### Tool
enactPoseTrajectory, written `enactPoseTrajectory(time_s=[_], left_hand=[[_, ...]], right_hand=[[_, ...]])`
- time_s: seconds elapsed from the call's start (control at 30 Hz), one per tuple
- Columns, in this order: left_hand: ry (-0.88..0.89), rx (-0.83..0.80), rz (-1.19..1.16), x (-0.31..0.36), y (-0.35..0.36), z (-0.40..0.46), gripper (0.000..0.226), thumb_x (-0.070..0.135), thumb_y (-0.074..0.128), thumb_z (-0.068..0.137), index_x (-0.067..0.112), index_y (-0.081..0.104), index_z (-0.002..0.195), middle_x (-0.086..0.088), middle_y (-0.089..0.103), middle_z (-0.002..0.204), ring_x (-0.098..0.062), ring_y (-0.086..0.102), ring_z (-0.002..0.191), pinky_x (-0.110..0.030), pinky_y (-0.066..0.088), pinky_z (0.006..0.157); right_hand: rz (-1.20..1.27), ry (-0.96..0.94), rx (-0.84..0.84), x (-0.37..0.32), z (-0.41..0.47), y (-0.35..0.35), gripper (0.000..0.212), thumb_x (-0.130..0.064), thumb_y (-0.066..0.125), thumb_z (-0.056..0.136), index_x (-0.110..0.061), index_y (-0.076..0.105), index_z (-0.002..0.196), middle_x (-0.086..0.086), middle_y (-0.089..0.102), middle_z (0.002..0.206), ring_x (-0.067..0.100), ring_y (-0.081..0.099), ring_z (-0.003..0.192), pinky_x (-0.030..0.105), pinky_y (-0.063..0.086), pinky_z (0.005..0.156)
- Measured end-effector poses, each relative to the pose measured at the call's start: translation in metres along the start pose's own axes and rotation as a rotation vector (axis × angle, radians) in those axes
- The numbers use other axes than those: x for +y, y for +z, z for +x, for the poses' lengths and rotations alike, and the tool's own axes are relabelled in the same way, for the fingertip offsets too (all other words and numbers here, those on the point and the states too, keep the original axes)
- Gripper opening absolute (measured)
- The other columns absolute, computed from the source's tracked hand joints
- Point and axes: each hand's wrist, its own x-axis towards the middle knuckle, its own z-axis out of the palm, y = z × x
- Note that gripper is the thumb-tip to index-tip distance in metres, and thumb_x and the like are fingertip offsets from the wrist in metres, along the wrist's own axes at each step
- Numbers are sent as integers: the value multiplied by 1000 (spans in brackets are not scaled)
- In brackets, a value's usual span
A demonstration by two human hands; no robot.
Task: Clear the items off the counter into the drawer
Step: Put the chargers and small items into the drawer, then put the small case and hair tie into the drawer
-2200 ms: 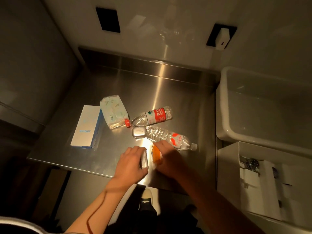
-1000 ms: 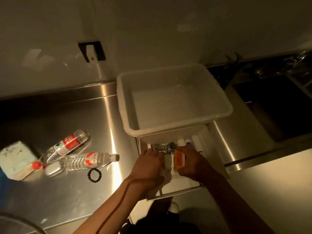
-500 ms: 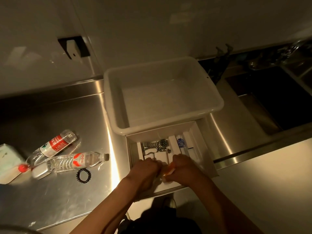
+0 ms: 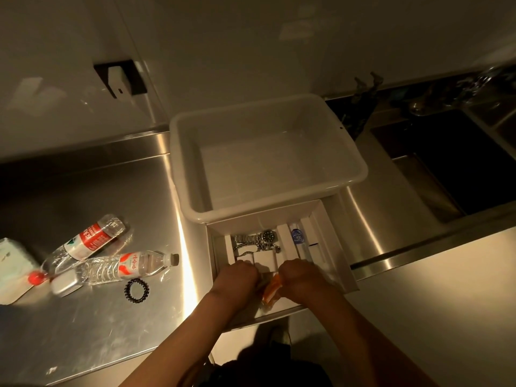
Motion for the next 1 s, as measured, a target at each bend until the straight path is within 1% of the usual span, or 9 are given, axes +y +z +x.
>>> enactPoseTrajectory(time_s=[0.13, 0.2, 0.27, 0.33, 0.43, 0.53, 0.67, 0.8, 1.0], left_hand=[[-1, 52, 4, -3, -4, 1, 31, 31, 53, 101, 15, 67, 124, -10, 63, 123, -26, 62, 113, -36, 51, 92], [11, 79, 47, -3, -7, 0, 31, 30, 53, 100, 17, 67, 124, -10, 63, 123, -27, 60, 114, -37, 50, 92], [32, 101, 94, -4, -10, -1, 31, 31, 53, 98, 17, 67, 122, -8, 65, 122, -28, 57, 117, -39, 48, 94], [43, 121, 116, -6, -15, -1, 30, 29, 54, 96, 18, 67, 121, -6, 66, 121, -28, 56, 119, -40, 46, 96], [45, 165, 129, -12, -20, -4, 31, 19, 54, 92, 24, 67, 120, -2, 65, 122, -26, 52, 122, -41, 43, 100], [38, 226, 112, -19, -28, -8, 35, 19, 56, 90, 27, 66, 123, 0, 62, 131, -25, 48, 127, -41, 38, 106], [14, 359, 69, -34, -42, -23, 40, 19, 55, 90, 31, 64, 127, 4, 60, 130, -23, 49, 121, -37, 39, 100], [-100, 480, -25, -61, -52, -45, 42, 19, 61, 88, 31, 63, 128, 6, 57, 132, -21, 48, 124, -36, 38, 102], [-287, 504, -83, -126, -51, -90, 40, 22, 64, 88, 31, 64, 127, 7, 58, 130, -23, 51, 121, -38, 42, 98]], right_hand=[[-19, -17, -47, -3, -4, -14, 36, -36, 81, 80, -22, 67, 109, 3, 70, 107, 24, 67, 99, 37, 53, 88], [-21, -37, -24, -4, -9, -23, 28, -30, 78, 83, -20, 66, 106, 3, 70, 108, 23, 67, 100, 36, 54, 90], [11, -58, 37, -4, -15, -32, 15, -27, 73, 86, -23, 62, 95, 1, 67, 104, 18, 64, 93, 31, 51, 82], [43, -83, 84, -6, -20, -40, 14, -25, 70, 86, -23, 61, 95, -1, 64, 102, 16, 58, 88, 26, 42, 75], [69, -127, 126, -8, -22, -52, 22, -24, 72, 82, -21, 62, 101, -3, 63, 109, 16, 59, 96, 27, 45, 78], [116, -170, 175, -16, -22, -60, 32, -27, 77, 79, -25, 62, 107, -6, 62, 114, 13, 60, 99, 30, 51, 82], [154, -216, 258, -41, -20, -69, 51, -33, 81, 73, -34, 57, 118, -12, 57, 115, 12, 60, 102, 30, 51, 83], [174, -330, 337, -79, -17, -77, 57, -36, 79, 73, -43, 51, 123, -19, 52, 118, 6, 55, 102, 20, 44, 75], [157, -516, 402, -155, -17, -80, 50, -37, 74, 79, -37, 55, 125, -18, 49, 125, 7, 53, 111, 28, 51, 90]])
